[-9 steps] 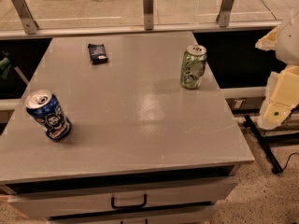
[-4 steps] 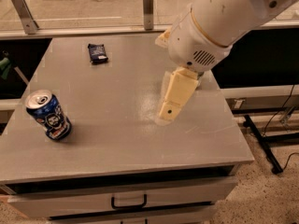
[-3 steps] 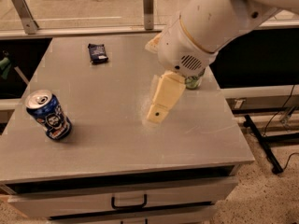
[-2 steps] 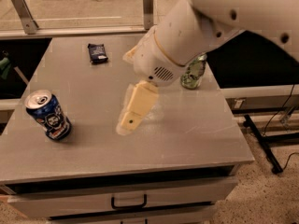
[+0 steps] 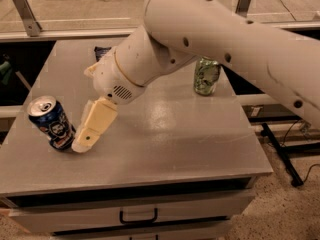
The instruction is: Move pepsi can near rxbar blueberry
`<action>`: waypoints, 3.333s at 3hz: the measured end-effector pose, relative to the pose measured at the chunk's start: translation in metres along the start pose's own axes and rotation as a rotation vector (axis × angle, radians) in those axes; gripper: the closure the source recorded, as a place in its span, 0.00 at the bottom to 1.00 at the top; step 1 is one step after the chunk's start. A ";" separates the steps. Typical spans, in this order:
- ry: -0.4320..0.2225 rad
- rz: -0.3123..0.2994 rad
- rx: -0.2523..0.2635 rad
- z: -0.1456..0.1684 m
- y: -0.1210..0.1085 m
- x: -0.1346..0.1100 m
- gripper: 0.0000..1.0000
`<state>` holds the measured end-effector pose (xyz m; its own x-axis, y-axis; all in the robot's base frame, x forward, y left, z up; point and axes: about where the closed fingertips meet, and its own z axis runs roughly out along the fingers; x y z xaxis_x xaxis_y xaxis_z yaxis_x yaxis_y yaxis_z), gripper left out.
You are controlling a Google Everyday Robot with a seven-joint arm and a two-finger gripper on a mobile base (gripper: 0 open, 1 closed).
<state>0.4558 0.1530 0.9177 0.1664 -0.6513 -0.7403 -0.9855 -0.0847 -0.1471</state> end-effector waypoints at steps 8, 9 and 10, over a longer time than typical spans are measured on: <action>-0.195 0.013 0.183 0.014 -0.031 -0.024 1.00; -0.197 -0.021 0.213 0.010 -0.047 -0.024 1.00; -0.214 -0.054 0.274 -0.002 -0.099 -0.013 1.00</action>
Offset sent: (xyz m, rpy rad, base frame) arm -0.0036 0.1014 -0.0400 0.1775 -0.0191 0.0707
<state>0.5508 0.1688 0.9430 0.2503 -0.4766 -0.8428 -0.9342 0.1097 -0.3395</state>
